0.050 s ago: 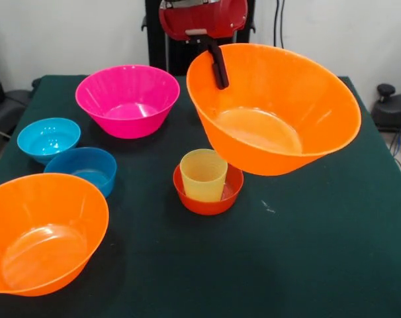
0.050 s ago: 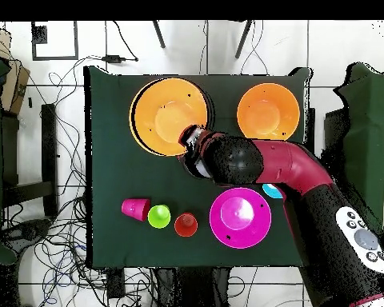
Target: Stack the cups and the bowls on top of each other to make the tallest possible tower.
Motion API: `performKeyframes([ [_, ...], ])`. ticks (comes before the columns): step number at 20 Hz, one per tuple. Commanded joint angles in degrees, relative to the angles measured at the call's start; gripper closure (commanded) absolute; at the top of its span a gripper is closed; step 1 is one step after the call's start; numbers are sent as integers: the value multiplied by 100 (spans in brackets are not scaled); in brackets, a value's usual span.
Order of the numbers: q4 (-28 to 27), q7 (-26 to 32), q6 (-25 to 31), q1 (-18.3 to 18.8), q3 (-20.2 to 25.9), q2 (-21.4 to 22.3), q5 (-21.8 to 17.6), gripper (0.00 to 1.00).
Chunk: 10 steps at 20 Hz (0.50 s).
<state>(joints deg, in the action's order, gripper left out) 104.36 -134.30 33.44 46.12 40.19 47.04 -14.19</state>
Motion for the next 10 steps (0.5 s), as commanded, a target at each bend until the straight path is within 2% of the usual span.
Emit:
performKeyframes([
  [1,-160,717,123,61,4,-353,-295,100],
  [10,-237,927,277,263,152,-495,-227,100],
])
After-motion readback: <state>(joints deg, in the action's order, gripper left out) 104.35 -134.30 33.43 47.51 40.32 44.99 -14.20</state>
